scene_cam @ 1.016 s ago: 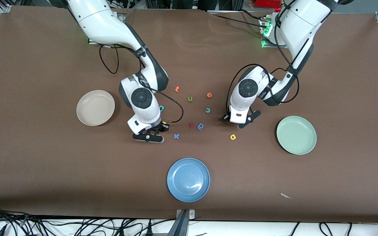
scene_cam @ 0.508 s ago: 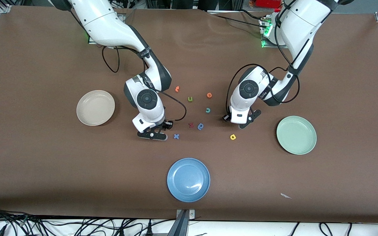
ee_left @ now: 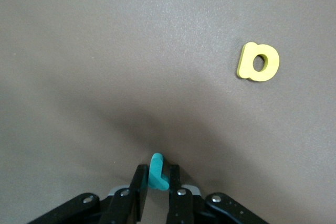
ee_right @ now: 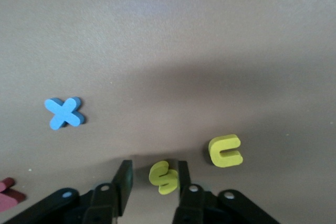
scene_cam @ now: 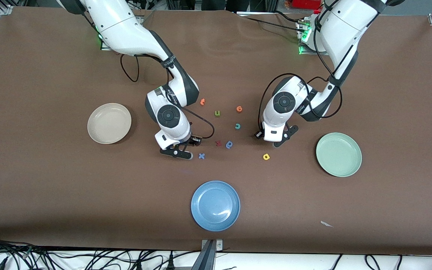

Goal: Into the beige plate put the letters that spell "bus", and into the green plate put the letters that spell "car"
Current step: 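Grasp the s with the right gripper while the left gripper grasps the l, then release the l onto the green plate while the right gripper lifts the s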

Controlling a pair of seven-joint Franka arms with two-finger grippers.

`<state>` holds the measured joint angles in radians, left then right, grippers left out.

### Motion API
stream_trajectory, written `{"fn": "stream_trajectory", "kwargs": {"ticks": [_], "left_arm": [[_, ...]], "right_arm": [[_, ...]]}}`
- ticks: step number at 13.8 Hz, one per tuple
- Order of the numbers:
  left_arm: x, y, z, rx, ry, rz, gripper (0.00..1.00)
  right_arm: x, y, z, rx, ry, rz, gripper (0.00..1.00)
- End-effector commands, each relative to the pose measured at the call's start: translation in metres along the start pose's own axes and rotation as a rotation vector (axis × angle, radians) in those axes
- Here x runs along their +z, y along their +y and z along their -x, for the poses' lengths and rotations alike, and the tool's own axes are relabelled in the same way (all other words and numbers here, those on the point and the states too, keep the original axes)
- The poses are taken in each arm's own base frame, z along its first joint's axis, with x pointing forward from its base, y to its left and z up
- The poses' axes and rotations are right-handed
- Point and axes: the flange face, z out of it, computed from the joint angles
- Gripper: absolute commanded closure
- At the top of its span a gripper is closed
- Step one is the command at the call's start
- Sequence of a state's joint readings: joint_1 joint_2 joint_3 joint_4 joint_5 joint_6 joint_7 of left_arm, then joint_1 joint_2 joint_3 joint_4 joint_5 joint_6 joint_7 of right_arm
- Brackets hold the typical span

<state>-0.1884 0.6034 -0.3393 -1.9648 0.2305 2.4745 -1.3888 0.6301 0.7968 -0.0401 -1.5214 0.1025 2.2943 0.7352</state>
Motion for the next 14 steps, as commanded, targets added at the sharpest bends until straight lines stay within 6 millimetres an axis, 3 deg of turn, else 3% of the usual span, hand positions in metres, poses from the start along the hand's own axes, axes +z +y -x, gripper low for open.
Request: {"fn": "stream_trajectory", "kwargs": {"ticks": [1, 4, 6, 10, 14], "left_arm": [[0.009, 0.0, -0.001, -0.021, -0.025, -0.016, 0.9], [0.01, -0.001, -0.002, -0.011, -0.025, -0.019, 0.97], [0.001, 0.002, -0.007, 0.006, -0.009, -0.011, 1.0], [-0.059, 0.023, -0.051, 0.144, -0.05, -0.092, 1.0], [-0.092, -0.001, -0.114, 0.521, -0.118, -0.148, 1.0]], "right_arm": [[0.005, -0.001, 0.003, 0.015, -0.006, -0.006, 0.58], [0.005, -0.001, 0.004, 0.01, -0.01, -0.003, 0.58], [0.007, -0.001, 0.006, 0.001, -0.015, 0.005, 0.58], [0.005, 0.0, 0.006, -0.014, -0.017, 0.021, 0.58], [0.005, 0.001, 0.006, -0.016, -0.019, 0.025, 0.63]]}}
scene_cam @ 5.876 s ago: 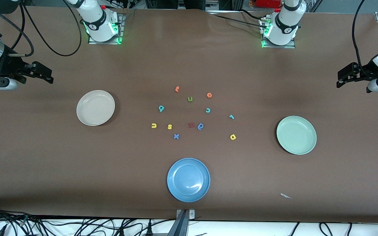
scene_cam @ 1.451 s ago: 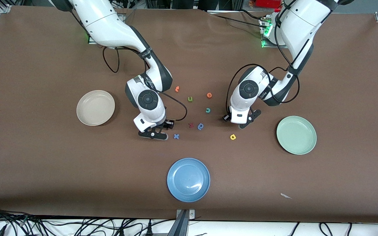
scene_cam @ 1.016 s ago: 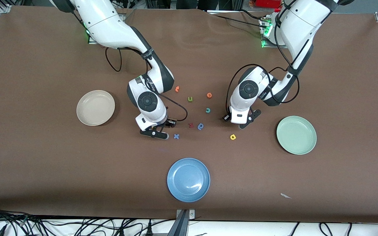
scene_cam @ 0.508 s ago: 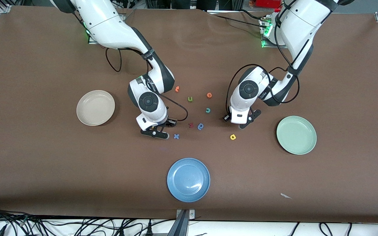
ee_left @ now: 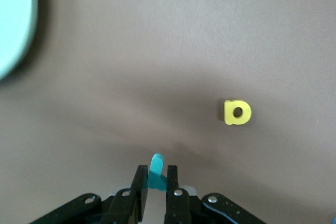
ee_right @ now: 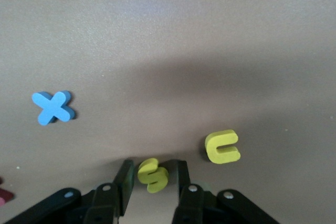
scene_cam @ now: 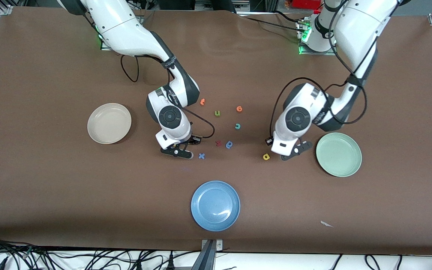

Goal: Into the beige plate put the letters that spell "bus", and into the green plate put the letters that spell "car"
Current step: 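Release the l onto the green plate while the right gripper lifts the s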

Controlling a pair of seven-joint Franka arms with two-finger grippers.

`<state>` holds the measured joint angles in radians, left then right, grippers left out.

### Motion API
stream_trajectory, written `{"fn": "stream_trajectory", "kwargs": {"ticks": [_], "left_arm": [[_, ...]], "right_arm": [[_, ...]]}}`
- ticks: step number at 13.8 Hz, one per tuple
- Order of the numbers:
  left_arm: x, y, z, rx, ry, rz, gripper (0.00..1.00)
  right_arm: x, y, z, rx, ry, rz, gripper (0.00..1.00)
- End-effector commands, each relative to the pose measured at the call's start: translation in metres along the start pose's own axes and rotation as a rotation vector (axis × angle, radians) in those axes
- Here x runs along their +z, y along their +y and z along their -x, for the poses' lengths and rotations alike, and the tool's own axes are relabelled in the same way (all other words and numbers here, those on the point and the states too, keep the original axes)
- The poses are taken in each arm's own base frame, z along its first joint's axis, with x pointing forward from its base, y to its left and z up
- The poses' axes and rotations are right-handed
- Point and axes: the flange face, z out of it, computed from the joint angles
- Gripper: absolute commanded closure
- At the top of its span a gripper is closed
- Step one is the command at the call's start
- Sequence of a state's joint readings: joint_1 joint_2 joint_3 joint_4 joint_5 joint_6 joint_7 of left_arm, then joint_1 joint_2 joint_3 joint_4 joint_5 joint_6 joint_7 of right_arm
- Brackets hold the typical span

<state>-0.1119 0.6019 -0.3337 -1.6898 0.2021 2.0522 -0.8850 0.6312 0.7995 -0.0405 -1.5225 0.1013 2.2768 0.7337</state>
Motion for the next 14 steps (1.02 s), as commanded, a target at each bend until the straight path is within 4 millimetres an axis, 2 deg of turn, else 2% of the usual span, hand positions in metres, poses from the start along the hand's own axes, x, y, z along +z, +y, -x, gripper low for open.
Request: {"fn": "stream_trajectory", "kwargs": {"ticks": [1, 2, 5, 6, 7, 9, 10, 11, 12, 13, 14], "left_arm": [[-0.012, -0.04, -0.036, 0.248, -0.067, -0.01, 1.0], [-0.019, -0.06, -0.049, 0.318, -0.068, -0.005, 1.0], [-0.016, -0.116, -0.087, 0.438, -0.049, -0.048, 1.0], [-0.011, -0.134, -0.098, 0.451, -0.041, -0.08, 1.0], [-0.004, -0.142, -0.105, 0.486, -0.037, -0.101, 1.0], [0.015, -0.168, -0.122, 0.534, -0.039, -0.147, 0.98], [0.02, -0.176, -0.128, 0.558, -0.031, -0.169, 0.93], [0.034, -0.176, -0.132, 0.598, -0.031, -0.172, 0.84], [0.043, -0.181, -0.139, 0.65, -0.013, -0.171, 0.53], [0.046, -0.185, -0.143, 0.694, -0.01, -0.154, 0.15], [0.042, -0.183, -0.143, 0.691, -0.004, -0.141, 0.0]], "right_arm": [[0.002, 0.0, 0.004, -0.012, -0.006, 0.013, 0.69], [0.003, -0.001, 0.005, -0.014, -0.007, 0.014, 0.71], [0.002, -0.002, 0.004, -0.012, -0.004, 0.011, 0.82], [0.003, -0.001, 0.005, -0.014, -0.003, 0.014, 0.88], [0.003, -0.001, 0.005, -0.023, 0.002, 0.019, 0.94], [-0.005, 0.0, 0.002, -0.029, 0.008, 0.021, 0.95], [-0.017, 0.003, 0.0, -0.031, -0.004, 0.033, 0.95], [-0.04, 0.009, -0.006, -0.049, -0.009, 0.038, 0.95], [-0.059, 0.024, -0.015, -0.062, -0.015, 0.054, 0.95], [-0.074, 0.037, -0.022, -0.079, -0.031, 0.076, 0.95], [-0.084, 0.061, -0.029, -0.084, -0.067, 0.122, 0.94]]}}
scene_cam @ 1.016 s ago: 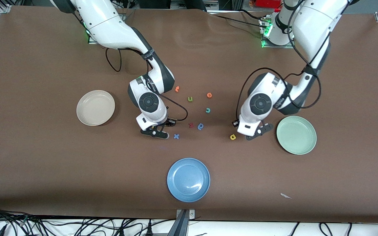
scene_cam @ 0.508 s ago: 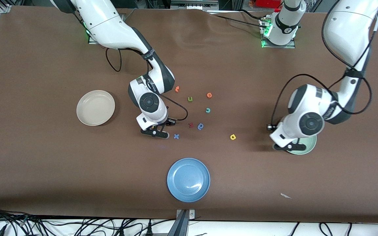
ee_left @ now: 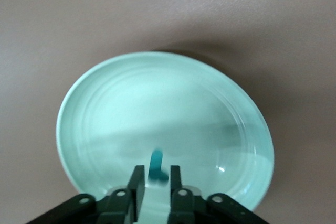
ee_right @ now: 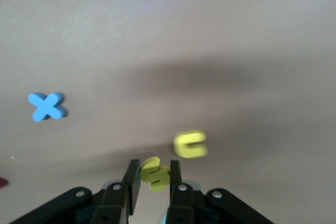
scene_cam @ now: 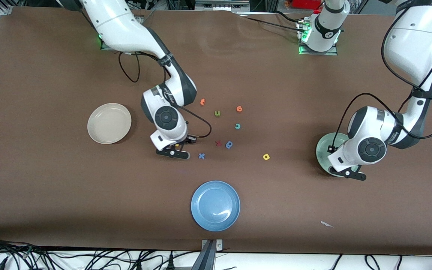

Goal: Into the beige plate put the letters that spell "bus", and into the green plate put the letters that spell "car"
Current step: 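Release the l onto the green plate while the right gripper lifts the s, then release the s onto the beige plate while the left gripper returns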

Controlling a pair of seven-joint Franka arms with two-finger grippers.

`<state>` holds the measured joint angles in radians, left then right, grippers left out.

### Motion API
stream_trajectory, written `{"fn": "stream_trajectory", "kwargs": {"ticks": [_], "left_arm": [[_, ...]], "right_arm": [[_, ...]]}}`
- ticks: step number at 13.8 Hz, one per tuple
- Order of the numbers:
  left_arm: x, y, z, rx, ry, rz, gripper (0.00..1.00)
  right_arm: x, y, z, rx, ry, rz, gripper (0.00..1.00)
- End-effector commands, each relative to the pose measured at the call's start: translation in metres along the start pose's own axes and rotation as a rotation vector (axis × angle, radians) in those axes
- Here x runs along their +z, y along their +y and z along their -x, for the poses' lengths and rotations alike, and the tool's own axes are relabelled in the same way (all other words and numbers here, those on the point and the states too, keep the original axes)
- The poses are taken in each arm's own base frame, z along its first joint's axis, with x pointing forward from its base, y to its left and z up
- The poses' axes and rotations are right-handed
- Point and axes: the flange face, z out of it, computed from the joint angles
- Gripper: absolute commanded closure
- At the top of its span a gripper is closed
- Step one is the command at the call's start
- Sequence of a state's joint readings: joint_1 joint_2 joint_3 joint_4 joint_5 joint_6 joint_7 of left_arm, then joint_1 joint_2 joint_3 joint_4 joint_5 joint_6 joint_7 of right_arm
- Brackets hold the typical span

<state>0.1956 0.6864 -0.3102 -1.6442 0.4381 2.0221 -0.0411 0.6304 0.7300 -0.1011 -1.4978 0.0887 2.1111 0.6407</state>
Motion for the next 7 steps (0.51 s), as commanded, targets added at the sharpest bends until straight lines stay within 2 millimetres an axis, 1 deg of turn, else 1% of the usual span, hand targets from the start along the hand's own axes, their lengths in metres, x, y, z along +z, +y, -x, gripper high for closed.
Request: {"fn": "stream_trajectory", "kwargs": {"ticks": [1, 2, 3, 4, 5, 6, 7], "left_arm": [[-0.015, -0.005, -0.008, 0.032, 0.043, 0.007, 0.0], [-0.035, -0.003, -0.009, 0.016, 0.064, 0.012, 0.0], [-0.048, 0.006, -0.009, -0.002, 0.073, 0.048, 0.0], [-0.052, 0.021, -0.012, -0.067, 0.077, 0.13, 0.0], [-0.056, 0.048, -0.023, -0.093, 0.097, 0.176, 0.0], [-0.06, 0.081, -0.035, -0.091, 0.118, 0.181, 0.0], [-0.054, 0.105, -0.042, -0.089, 0.118, 0.186, 0.0]], "right_arm": [[-0.04, 0.063, -0.014, -0.062, -0.074, 0.079, 0.94], [-0.047, 0.091, -0.02, -0.099, -0.111, 0.103, 0.94], [-0.047, 0.12, -0.022, -0.138, -0.158, 0.124, 0.94], [-0.049, 0.146, -0.022, -0.168, -0.179, 0.127, 0.94], [-0.045, 0.167, -0.018, -0.18, -0.198, 0.128, 0.94], [-0.037, 0.188, -0.017, -0.192, -0.217, 0.133, 0.94], [-0.027, 0.21, -0.018, -0.214, -0.239, 0.139, 0.94]]}}
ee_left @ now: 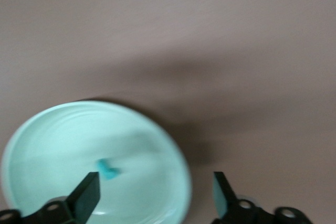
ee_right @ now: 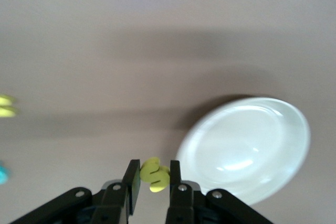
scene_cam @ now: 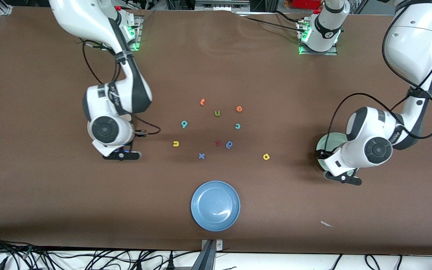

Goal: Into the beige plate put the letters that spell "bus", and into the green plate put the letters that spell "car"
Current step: 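Release the s onto the beige plate while the left gripper returns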

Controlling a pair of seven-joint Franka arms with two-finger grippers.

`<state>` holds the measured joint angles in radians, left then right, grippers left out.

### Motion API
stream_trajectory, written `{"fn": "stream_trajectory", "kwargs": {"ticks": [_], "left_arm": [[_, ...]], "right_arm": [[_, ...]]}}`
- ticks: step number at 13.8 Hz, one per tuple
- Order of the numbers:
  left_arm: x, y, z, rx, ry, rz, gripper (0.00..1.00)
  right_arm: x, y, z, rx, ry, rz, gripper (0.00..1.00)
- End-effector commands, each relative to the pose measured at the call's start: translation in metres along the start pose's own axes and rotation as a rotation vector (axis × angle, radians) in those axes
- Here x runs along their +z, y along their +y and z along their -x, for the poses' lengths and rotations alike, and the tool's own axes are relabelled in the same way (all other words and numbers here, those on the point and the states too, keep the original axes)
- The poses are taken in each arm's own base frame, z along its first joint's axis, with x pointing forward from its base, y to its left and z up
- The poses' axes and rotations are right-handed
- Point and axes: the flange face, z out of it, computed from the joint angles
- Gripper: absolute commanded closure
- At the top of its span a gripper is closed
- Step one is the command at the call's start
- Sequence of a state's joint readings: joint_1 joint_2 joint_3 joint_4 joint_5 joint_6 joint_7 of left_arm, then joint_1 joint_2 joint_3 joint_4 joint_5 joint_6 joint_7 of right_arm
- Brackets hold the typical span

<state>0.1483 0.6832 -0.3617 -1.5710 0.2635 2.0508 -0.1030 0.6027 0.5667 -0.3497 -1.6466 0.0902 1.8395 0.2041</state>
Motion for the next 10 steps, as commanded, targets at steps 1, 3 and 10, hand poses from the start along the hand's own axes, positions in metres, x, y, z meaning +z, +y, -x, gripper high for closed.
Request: {"fn": "stream_trajectory", "kwargs": {"ticks": [1, 3, 10], "left_arm": [[0.011, 0.076, -0.018, -0.057, 0.028, 0.03, 0.0], [0.018, 0.106, -0.022, -0.191, 0.049, 0.042, 0.0], [0.046, 0.193, -0.018, -0.45, 0.11, 0.144, 0.03]], "right_arm": [[0.041, 0.048, 0.019, -0.07, -0.043, -0.004, 0.94], [0.083, 0.064, 0.029, -0.082, -0.007, -0.009, 0.83], [0.022, 0.035, 0.033, -0.02, 0.042, -0.044, 0.0]]}}
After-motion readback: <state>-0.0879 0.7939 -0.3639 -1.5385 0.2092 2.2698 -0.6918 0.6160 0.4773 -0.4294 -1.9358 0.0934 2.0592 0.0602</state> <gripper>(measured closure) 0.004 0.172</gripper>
